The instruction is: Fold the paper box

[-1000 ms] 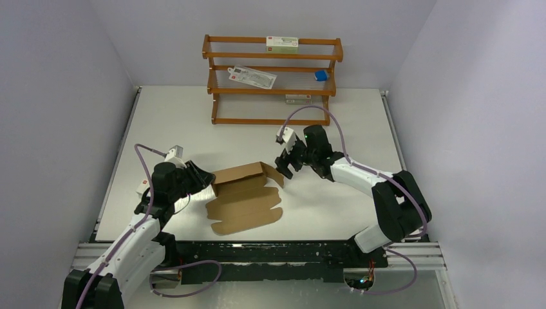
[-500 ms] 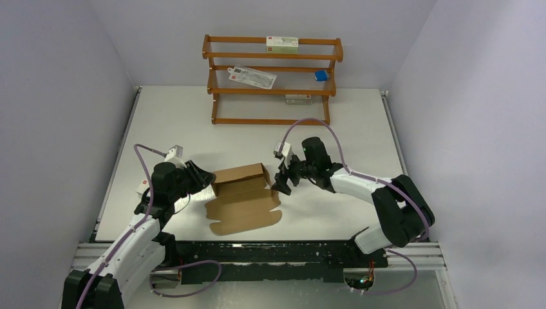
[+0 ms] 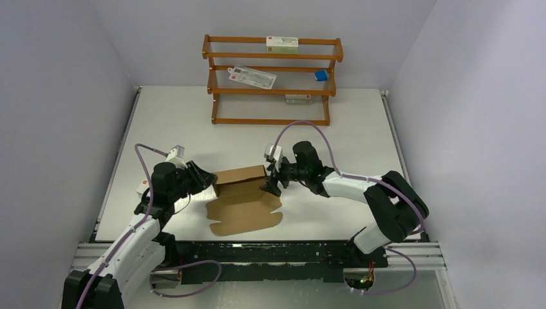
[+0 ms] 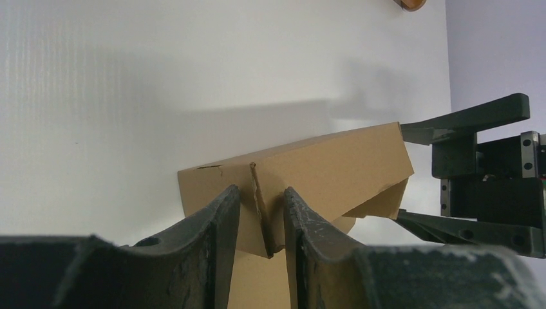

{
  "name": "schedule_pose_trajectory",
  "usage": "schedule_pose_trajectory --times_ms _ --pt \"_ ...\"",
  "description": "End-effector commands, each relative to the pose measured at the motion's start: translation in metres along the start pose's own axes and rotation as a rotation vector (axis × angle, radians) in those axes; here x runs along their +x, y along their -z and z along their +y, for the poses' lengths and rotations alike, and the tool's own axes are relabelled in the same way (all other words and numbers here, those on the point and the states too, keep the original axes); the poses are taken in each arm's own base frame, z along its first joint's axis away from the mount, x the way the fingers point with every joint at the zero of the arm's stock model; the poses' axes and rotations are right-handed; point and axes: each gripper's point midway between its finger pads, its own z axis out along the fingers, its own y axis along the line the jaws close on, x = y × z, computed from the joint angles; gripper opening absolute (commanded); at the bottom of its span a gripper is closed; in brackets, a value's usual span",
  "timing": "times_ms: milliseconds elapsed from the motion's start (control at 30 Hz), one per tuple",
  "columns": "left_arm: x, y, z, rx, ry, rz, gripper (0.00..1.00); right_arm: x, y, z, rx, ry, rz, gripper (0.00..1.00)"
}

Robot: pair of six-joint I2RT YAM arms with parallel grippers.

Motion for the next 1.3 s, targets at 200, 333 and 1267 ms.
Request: schedule_pose_trajectory --times_ms 200,333,1267 --pt "0.005 0.001 -0.013 0.067 -0.015 0.034 0.37 -0.002 -0.016 0.001 0.076 0.048 -0.023 0.69" --pt "0.004 0.002 -0.016 0.079 -0.016 0.036 0.37 0.0 -0.018 -0.001 0.134 0.056 -0.022 0.62" --pt "0.018 0.015 -0.041 0.22 0.026 0.101 0.37 0.013 -0.016 -0.038 0.625 -0.034 -0.068 0.36"
